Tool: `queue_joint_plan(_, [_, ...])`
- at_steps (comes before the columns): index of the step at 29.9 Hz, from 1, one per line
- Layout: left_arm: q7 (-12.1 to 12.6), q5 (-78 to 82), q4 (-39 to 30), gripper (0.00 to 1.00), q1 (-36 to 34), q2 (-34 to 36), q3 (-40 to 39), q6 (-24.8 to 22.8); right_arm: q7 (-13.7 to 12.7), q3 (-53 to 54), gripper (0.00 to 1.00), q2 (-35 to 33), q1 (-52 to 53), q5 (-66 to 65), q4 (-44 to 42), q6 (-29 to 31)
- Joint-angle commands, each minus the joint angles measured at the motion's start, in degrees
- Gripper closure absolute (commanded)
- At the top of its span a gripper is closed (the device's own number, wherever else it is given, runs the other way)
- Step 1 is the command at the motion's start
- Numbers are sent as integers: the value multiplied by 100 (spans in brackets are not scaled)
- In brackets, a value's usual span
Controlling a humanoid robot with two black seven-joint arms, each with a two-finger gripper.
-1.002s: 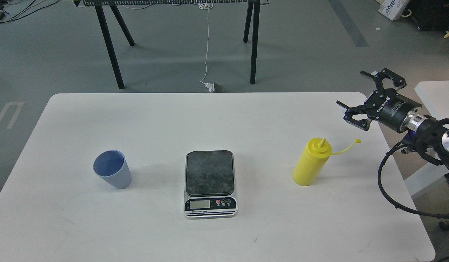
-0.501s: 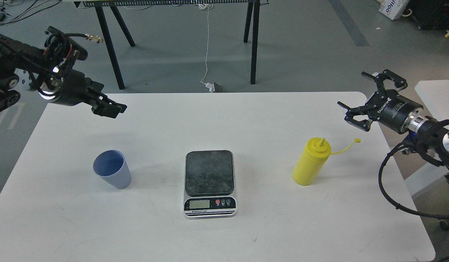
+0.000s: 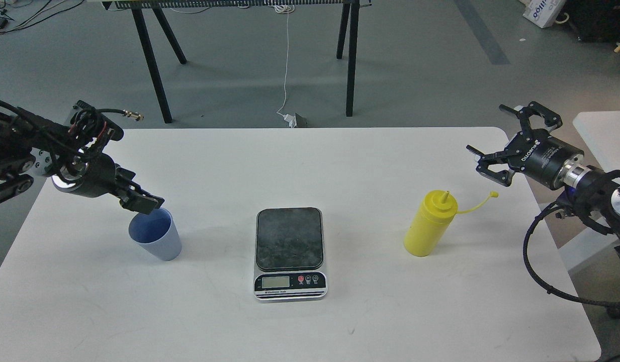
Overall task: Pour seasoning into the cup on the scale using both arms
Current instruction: 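Lower the left gripper onto the blue cup and grasp its rim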
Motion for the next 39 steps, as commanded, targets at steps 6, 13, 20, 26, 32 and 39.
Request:
queue_joint_plan(6, [-1,88,11,3,394,-22,8,0,0,8,1,-25,-10,-1,0,0])
queue_joint_plan(13, [-1,97,107,4,411,-163,17,0,0,25,1,-25,-45,-1,9,0])
queue_joint_plan(20, [-1,97,327,11,420,-391,35,0,0,104,1,-69,-97,-1,0,0])
queue_joint_plan(26, [-1,97,336,46,420,-488,131,0,0,166,1,-78,-168,-1,0,0])
queue_joint_plan(32, [-1,237,336,87,464,-497,166,0,0,210,1,-78,-247,-1,0,0])
queue_joint_plan(39, [-1,343,344,96,368,-480,149,0,-8,219,1,-87,-291,-1,0,0])
